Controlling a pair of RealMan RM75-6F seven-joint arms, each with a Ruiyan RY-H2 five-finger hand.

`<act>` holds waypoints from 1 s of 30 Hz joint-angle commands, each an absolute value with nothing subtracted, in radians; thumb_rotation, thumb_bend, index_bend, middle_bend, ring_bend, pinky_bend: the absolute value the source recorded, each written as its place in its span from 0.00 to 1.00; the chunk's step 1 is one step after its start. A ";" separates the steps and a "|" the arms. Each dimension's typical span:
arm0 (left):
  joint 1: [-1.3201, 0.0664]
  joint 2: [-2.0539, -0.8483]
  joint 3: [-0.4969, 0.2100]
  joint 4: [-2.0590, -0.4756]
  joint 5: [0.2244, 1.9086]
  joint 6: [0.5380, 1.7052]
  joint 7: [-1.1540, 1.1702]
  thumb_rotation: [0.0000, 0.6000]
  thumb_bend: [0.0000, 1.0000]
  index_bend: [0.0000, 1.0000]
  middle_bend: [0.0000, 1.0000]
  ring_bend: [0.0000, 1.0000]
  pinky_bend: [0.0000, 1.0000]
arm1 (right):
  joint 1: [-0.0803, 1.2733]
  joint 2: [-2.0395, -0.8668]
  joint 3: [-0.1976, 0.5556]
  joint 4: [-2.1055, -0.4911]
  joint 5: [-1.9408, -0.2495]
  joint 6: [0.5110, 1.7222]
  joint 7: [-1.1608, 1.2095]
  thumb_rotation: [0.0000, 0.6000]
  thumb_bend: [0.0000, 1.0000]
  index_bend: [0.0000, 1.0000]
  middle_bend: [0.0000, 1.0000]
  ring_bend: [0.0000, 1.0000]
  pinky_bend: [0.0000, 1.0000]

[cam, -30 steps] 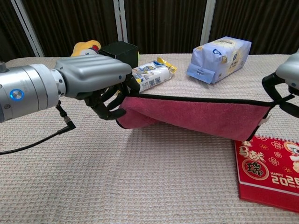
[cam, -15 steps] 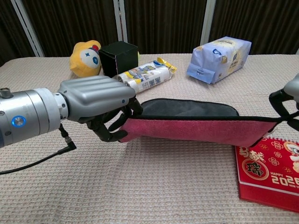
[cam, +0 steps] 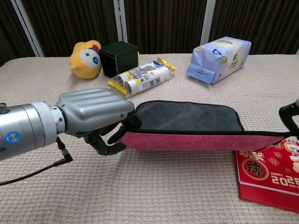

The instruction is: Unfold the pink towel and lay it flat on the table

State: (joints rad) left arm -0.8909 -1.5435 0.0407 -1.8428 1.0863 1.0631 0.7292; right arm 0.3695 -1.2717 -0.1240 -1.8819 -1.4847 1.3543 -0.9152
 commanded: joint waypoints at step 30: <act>-0.854 -1.474 0.086 -1.913 1.115 0.991 0.707 1.00 0.00 0.15 0.52 0.54 0.63 | 0.285 -1.232 -0.114 -1.831 -1.524 1.335 -0.958 1.00 0.52 0.20 1.00 1.00 0.97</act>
